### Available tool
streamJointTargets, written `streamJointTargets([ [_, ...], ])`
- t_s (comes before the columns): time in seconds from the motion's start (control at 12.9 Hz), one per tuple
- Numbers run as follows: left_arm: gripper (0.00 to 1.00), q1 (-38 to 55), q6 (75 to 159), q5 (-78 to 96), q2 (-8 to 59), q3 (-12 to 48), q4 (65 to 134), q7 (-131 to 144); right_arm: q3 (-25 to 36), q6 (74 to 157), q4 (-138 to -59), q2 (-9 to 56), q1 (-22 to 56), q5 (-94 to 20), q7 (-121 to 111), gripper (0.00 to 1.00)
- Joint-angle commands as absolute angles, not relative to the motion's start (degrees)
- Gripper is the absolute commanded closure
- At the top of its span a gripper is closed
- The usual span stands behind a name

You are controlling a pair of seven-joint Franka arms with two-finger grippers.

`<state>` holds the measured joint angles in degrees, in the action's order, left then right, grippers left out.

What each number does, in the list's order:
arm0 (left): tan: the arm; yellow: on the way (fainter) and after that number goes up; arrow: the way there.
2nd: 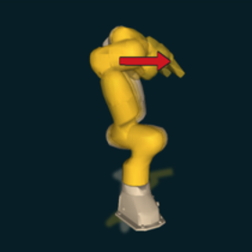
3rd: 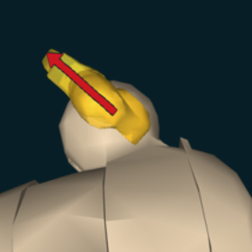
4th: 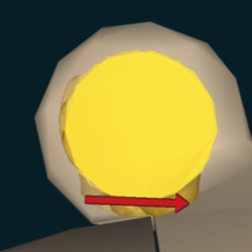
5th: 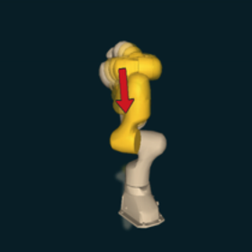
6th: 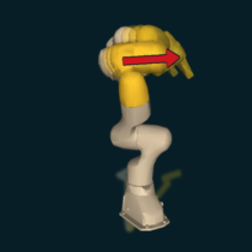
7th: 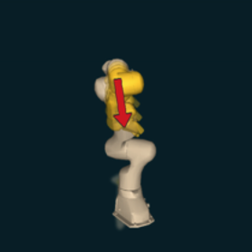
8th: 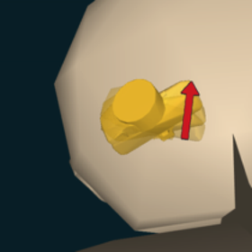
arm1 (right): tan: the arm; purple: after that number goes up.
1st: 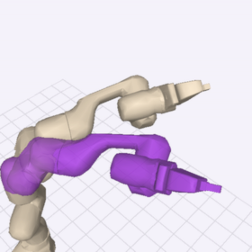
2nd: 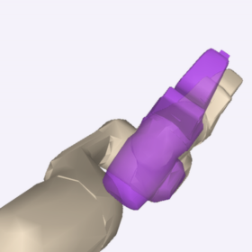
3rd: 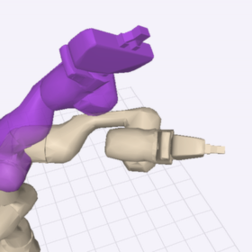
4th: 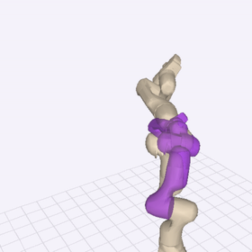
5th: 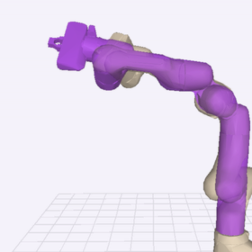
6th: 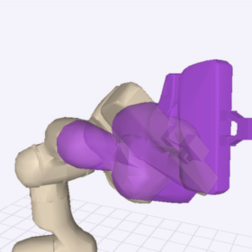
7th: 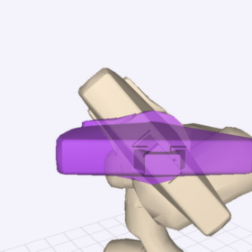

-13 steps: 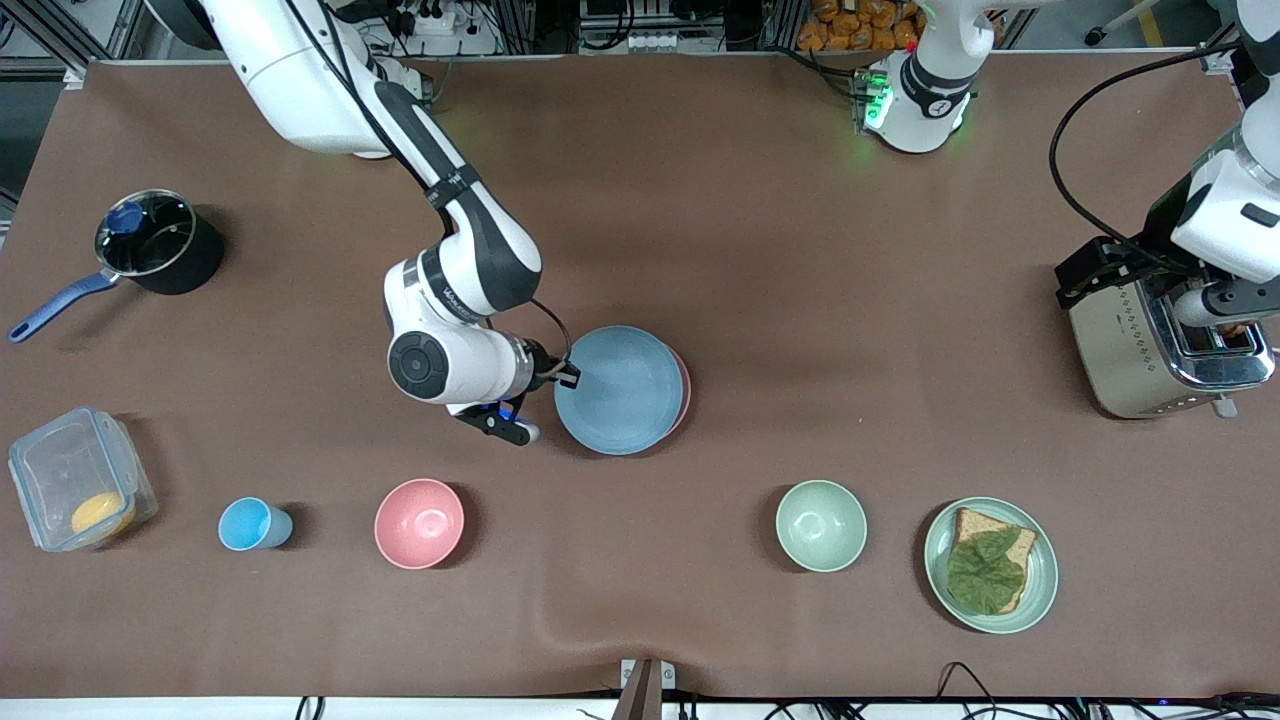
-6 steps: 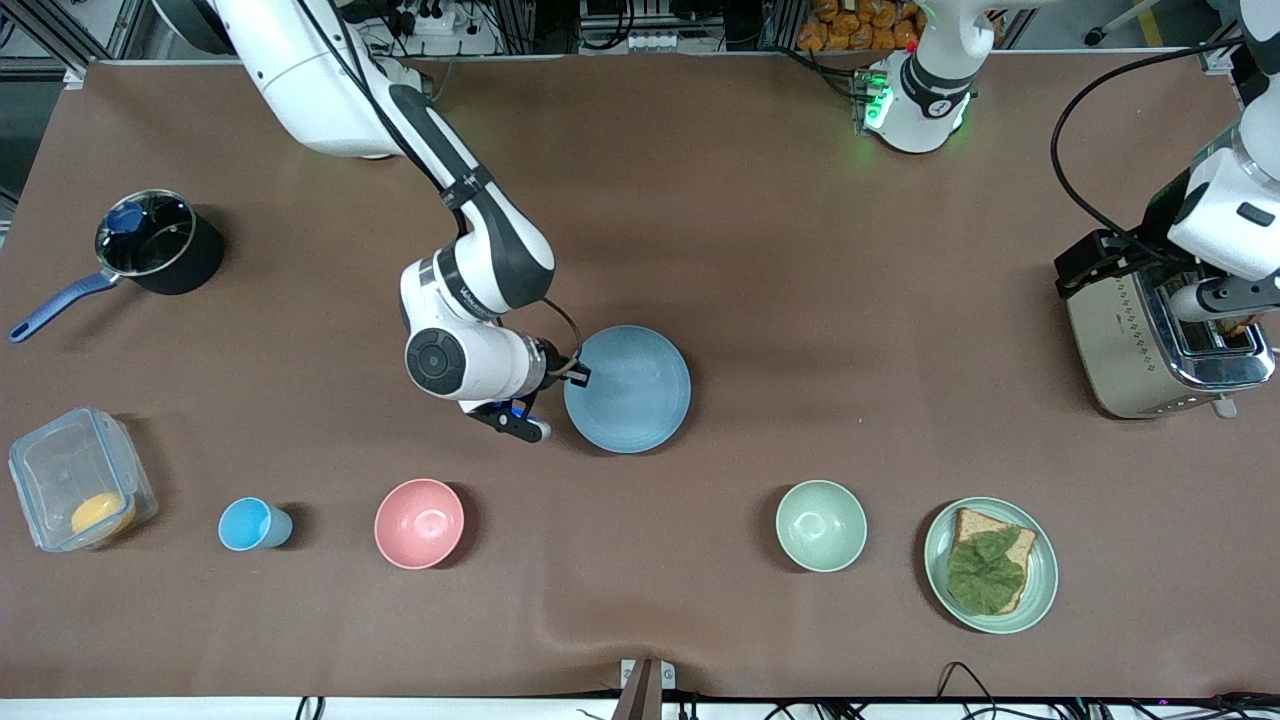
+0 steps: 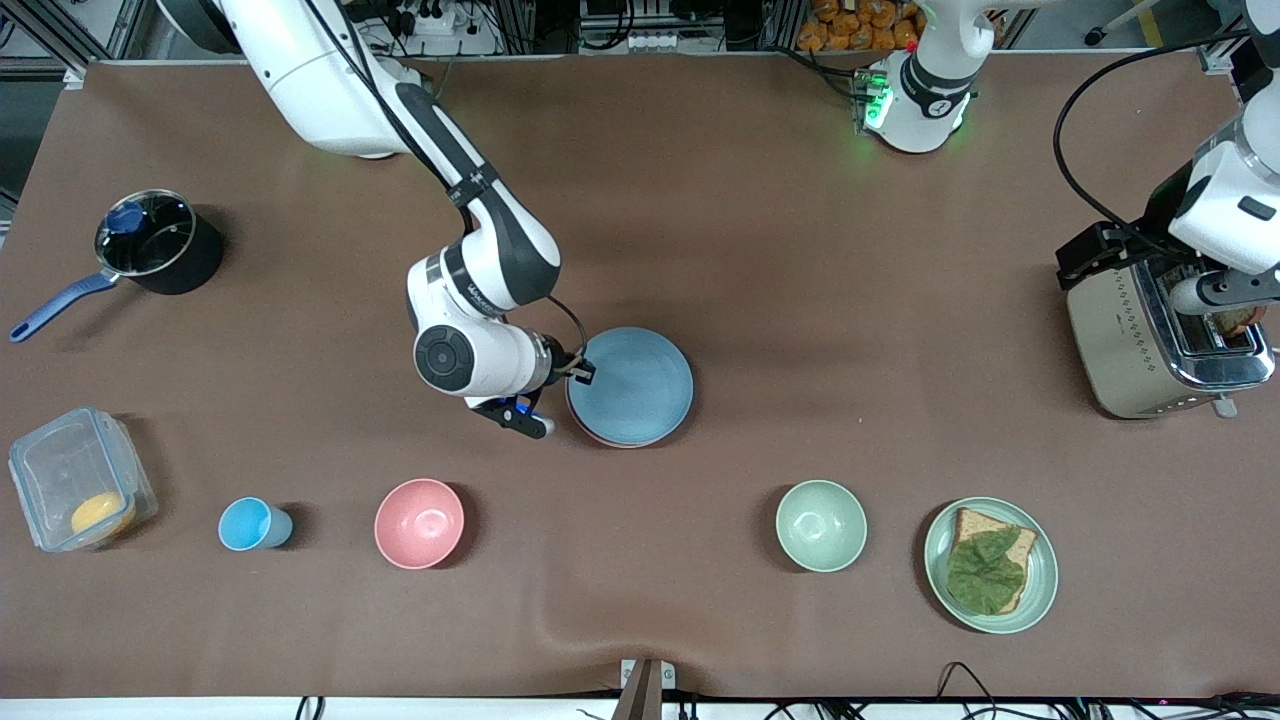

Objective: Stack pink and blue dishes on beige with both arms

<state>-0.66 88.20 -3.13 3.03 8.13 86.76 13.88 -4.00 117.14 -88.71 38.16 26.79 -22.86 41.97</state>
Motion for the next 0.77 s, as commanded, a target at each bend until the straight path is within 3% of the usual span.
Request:
streamJointTargets([
  [0.0,0.00,-0.7,86.7,-2.5,2.2,7.8,86.6,12.3,-3.8,113.0,-87.6,36.8,24.1,-23.8,41.4,0.00],
  [0.54,0.00,-0.6,86.7,-2.5,2.2,7.8,86.1,12.4,-3.5,105.7,-85.4,32.4,11.4,-22.2,23.4,0.00],
  [0.7,0.00,-0.6,86.7,-2.5,2.2,7.8,85.8,12.3,-3.5,103.7,-85.4,30.2,8.4,-16.6,18.0,0.00],
])
